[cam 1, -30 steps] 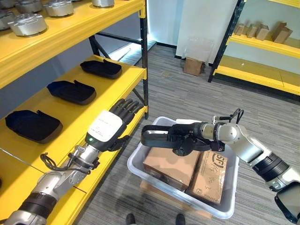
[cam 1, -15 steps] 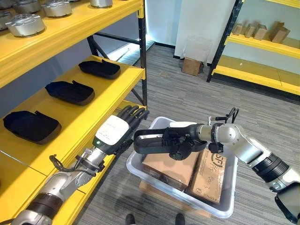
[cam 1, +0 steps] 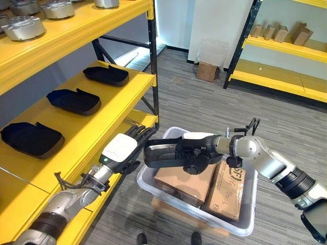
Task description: Move parts from the plastic box to the shelf.
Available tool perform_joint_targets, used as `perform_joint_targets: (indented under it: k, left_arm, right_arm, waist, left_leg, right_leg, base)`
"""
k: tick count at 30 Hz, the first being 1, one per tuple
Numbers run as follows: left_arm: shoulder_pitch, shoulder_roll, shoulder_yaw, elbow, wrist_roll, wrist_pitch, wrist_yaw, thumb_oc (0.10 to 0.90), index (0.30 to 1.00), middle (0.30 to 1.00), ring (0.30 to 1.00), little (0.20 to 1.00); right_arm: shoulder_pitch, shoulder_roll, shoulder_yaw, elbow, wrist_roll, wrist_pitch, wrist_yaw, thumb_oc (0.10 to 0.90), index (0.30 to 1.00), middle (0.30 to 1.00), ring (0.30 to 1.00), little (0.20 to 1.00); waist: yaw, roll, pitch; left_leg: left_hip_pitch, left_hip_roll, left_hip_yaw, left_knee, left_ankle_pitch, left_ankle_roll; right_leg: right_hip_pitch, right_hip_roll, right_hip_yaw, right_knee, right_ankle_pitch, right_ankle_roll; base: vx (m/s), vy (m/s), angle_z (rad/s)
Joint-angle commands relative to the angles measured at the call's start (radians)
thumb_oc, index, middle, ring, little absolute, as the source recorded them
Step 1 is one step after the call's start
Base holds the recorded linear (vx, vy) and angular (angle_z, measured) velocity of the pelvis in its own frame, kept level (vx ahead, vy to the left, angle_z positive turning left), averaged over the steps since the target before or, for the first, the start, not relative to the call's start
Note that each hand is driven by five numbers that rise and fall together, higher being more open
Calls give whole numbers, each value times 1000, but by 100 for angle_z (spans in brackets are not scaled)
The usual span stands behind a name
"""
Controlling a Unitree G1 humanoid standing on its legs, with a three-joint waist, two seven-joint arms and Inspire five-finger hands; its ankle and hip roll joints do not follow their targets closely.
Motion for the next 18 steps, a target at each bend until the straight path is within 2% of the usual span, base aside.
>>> perform_joint_targets:
  k: [1, 10, 18]
  left_arm:
    - [-85, -2, 23, 21, -16, 12, 115, 900, 1000, 1000, 1000, 1000]
    - [-49, 24, 58, 32, -5, -22, 124, 900, 1000, 1000, 1000, 1000]
    - [-68, 2, 16, 23, 19, -29, 121, 900, 1000, 1000, 1000, 1000]
  right_arm:
    - [-151, -22, -67, -28, -2, -32, -88, 400, 300, 300, 300, 300]
    - [-131, -78, -98, -23, 29, -71, -69, 400, 300, 300, 300, 300]
    - [-155, -62, -83, -49, 47, -74, -30, 400, 300, 300, 300, 300]
  waist:
    - [14, 1, -70]
    - [9, -2, -65]
    - [5, 0, -68]
  left_leg:
    - [60, 68, 28, -8, -60, -38]
    - [57, 68, 32, -8, -60, -38]
    - [59, 70, 33, -8, -59, -39]
  right_leg:
    - [3, -72, -26, -1, -1, 103]
    - [-3, -73, -22, -1, 2, 106]
    - [-2, -69, -18, -1, 0, 101]
  base:
    - [0, 0, 0]
    - [-1, -1, -1]
    - [0, -1, 0]
